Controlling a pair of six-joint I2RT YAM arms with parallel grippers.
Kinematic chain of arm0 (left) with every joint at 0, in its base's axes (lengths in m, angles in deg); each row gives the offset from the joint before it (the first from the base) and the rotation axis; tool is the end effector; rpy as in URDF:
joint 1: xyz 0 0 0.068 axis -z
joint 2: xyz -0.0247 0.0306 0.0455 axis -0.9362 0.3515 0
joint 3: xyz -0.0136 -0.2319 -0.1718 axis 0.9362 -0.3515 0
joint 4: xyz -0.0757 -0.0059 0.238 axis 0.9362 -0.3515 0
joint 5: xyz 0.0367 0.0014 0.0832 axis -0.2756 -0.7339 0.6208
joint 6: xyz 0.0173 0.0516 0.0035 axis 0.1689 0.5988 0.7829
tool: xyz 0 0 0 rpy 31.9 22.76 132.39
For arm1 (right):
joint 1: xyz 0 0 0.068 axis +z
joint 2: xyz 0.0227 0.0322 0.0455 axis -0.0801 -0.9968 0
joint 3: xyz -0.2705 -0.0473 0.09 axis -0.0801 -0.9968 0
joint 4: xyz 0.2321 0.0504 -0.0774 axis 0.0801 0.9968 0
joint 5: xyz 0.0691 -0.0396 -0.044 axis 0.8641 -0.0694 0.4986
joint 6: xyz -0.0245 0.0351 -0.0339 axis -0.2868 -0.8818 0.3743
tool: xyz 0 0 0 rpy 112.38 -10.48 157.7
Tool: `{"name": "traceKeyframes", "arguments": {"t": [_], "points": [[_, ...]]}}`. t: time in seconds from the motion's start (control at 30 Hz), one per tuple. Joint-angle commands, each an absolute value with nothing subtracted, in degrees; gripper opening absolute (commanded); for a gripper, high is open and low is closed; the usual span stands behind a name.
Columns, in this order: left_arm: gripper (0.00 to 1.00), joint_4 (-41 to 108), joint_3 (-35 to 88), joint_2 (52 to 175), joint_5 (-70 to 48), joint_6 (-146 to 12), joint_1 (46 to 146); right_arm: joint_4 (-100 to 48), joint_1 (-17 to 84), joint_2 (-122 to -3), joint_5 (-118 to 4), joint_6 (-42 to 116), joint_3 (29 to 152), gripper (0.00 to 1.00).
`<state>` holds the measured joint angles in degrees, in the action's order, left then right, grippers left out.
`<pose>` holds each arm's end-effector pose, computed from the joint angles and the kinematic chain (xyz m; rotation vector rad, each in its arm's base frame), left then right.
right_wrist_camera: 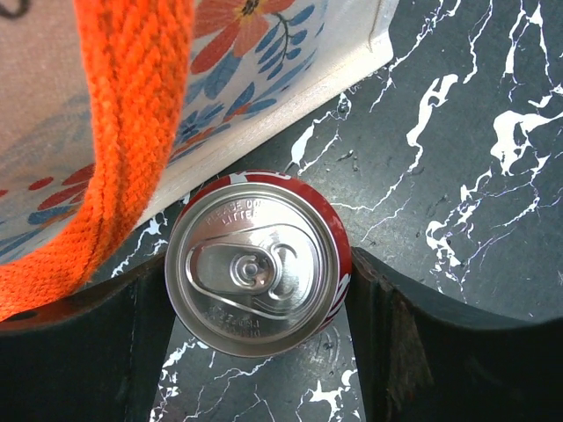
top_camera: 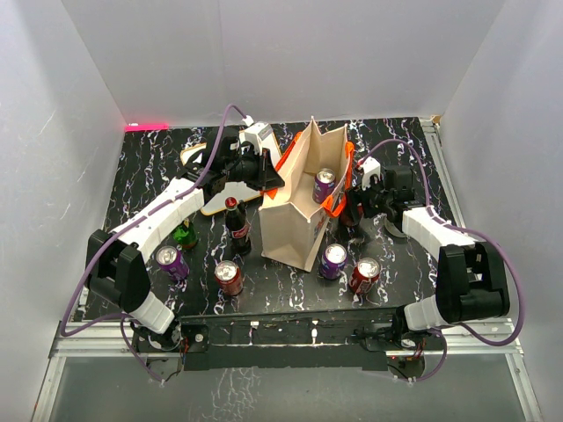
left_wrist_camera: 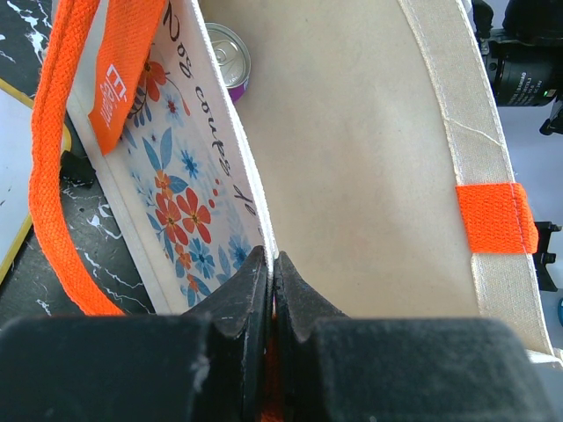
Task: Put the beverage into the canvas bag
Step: Pick up the drink from the center of the board.
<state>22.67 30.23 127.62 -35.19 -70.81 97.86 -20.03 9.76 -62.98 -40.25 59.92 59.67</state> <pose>0.3039 -0.1867 0.3542 0.6118 1.9670 -1.0413 0.2776 0.0401 0.2270 -0.6238 2.1906 0.3903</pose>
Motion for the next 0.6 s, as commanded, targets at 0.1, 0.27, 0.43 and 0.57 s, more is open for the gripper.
{"name": "traceKeyframes", "arguments": {"t": [0.1, 0.27, 0.43, 0.57], "points": [[0.00, 23.6, 30.2, 126.9, -36.8, -70.6, 97.7, -23.5, 9.5, -60.2, -40.6, 59.7, 61.3, 0.62], [0.00, 23.8, 30.1, 127.1, -36.9, -70.7, 97.7, -22.7, 9.6, -58.2, -41.5, 60.2, 61.6, 0.47], [0.00, 23.8, 29.9, 127.0, -36.9, -70.6, 97.7, -21.6, 9.5, -57.1, -42.6, 60.5, 61.8, 0.42], [0.00, 23.7, 29.9, 126.8, -36.8, -70.5, 97.7, -20.0, 9.5, -57.9, -43.6, 61.1, 61.4, 0.47]]}}
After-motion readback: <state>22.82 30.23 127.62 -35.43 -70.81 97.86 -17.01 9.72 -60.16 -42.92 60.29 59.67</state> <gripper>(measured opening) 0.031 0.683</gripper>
